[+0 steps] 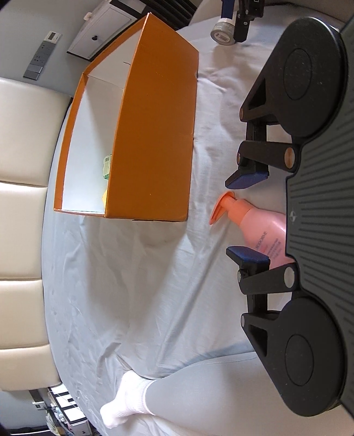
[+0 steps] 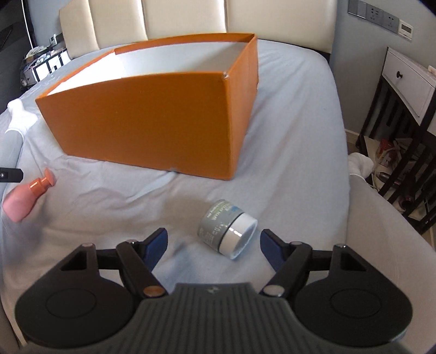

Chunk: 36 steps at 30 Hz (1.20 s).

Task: Organize rigid objects
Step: 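Grasp the pink pump bottle with the left tool while the right tool grasps the grey jar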

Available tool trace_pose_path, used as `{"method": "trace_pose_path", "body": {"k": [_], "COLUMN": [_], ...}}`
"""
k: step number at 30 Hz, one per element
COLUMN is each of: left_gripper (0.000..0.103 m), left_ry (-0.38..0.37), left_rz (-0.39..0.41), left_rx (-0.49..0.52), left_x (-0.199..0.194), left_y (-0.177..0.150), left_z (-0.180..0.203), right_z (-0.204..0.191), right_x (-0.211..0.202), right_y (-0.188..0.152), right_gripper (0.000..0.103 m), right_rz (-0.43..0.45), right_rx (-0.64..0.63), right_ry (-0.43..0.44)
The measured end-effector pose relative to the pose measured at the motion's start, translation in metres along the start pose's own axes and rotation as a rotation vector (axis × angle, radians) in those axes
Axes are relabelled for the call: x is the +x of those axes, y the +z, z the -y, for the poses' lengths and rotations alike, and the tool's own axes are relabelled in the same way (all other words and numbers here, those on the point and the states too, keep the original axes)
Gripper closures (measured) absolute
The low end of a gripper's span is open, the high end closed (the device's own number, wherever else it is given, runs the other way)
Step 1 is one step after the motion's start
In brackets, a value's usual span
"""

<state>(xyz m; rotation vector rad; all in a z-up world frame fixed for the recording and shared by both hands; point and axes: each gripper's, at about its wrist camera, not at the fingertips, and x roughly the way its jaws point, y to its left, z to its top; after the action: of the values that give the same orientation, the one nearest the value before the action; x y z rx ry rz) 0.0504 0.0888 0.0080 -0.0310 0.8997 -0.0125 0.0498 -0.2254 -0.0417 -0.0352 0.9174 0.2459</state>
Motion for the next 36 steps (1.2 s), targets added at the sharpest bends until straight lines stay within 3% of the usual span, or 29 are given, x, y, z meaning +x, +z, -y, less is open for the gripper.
{"method": "trace_pose_path", "body": {"k": [3, 6, 8, 14, 17, 23, 26, 31, 36], "left_gripper": [0.043, 0.039, 0.036, 0.036, 0.036, 0.037, 0.044, 0.068, 0.074], "left_ry": [0.026, 0.015, 0.004, 0.027, 0.078, 0.126, 0.121, 0.135, 0.101], "left_rz": [-0.021, -0.039, -0.054, -0.105, -0.146, -0.201, -0.213, -0.196, -0.121], "left_rx": [0.005, -0.001, 0.017, 0.085, 0.130, 0.233, 0.271, 0.288, 0.266], "left_x": [0.007, 0.013, 0.017, 0.036, 0.046, 0.051, 0.051, 0.046, 0.026], "left_y": [0.001, 0.001, 0.001, 0.002, 0.003, 0.000, -0.001, 0.000, 0.002], "left_z": [0.000, -0.001, 0.002, 0.015, 0.021, 0.033, 0.035, 0.033, 0.027], "right_z": [0.002, 0.007, 0.009, 0.002, 0.001, 0.004, 0.006, 0.006, 0.008], "right_x": [0.009, 0.014, 0.019, 0.029, 0.032, 0.035, 0.035, 0.030, 0.023], "right_y": [0.003, 0.006, 0.008, 0.012, 0.015, 0.017, 0.018, 0.017, 0.016], "right_gripper": [0.041, 0.055, 0.059, 0.058, 0.058, 0.065, 0.067, 0.067, 0.067], "right_rz": [-0.015, -0.015, -0.020, -0.006, 0.005, 0.017, 0.021, 0.029, 0.036], "right_rx": [0.019, 0.047, 0.060, 0.028, 0.021, 0.020, 0.028, 0.020, 0.034], "right_ry": [0.002, 0.003, 0.014, 0.030, 0.034, 0.030, 0.031, 0.028, 0.028]}}
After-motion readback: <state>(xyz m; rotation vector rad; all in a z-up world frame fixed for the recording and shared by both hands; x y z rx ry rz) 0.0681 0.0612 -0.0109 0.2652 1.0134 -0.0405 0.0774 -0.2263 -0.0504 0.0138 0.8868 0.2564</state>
